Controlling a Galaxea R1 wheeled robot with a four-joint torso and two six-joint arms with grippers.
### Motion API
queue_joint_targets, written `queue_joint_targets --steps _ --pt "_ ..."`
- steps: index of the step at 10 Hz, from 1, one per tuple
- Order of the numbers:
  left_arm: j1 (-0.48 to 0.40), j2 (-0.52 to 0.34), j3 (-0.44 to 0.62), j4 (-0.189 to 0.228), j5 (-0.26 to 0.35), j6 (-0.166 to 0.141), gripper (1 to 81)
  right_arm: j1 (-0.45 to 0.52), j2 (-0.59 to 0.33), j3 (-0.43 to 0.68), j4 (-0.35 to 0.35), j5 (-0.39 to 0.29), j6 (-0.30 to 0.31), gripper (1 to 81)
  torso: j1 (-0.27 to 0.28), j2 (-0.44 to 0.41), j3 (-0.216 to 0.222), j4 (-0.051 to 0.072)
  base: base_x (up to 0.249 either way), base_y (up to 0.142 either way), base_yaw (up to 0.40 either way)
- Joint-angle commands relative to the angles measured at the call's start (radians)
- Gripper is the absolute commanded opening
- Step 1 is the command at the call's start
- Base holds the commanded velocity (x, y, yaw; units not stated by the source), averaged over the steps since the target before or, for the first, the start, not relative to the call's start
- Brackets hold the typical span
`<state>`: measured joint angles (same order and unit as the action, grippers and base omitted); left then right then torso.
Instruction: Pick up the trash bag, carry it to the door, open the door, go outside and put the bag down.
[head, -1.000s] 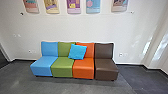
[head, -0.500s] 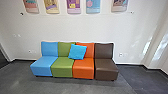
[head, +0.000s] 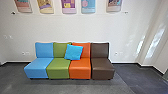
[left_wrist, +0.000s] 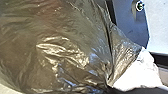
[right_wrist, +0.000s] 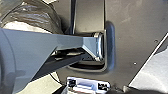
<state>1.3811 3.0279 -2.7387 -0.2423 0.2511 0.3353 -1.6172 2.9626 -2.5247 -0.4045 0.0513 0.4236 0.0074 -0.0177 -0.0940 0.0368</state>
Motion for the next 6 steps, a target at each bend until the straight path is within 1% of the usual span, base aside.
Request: queue_joint_targets --steps 1,6 --pt "-0.050 0.005 -0.001 0.002 0.077 -0.001 1.0 0.026 0.000 0.008 -0.013 -0.051 -0.003 81.1 0.000 0.000 0.000 0.000 0.000 0.000 -0.206" --pt "-0.050 0.011 -0.001 0.004 0.079 0.002 1.0 0.030 0.003 0.006 -0.013 -0.051 -0.003 81.1 0.000 0.000 0.000 0.000 0.000 0.000 -0.244"
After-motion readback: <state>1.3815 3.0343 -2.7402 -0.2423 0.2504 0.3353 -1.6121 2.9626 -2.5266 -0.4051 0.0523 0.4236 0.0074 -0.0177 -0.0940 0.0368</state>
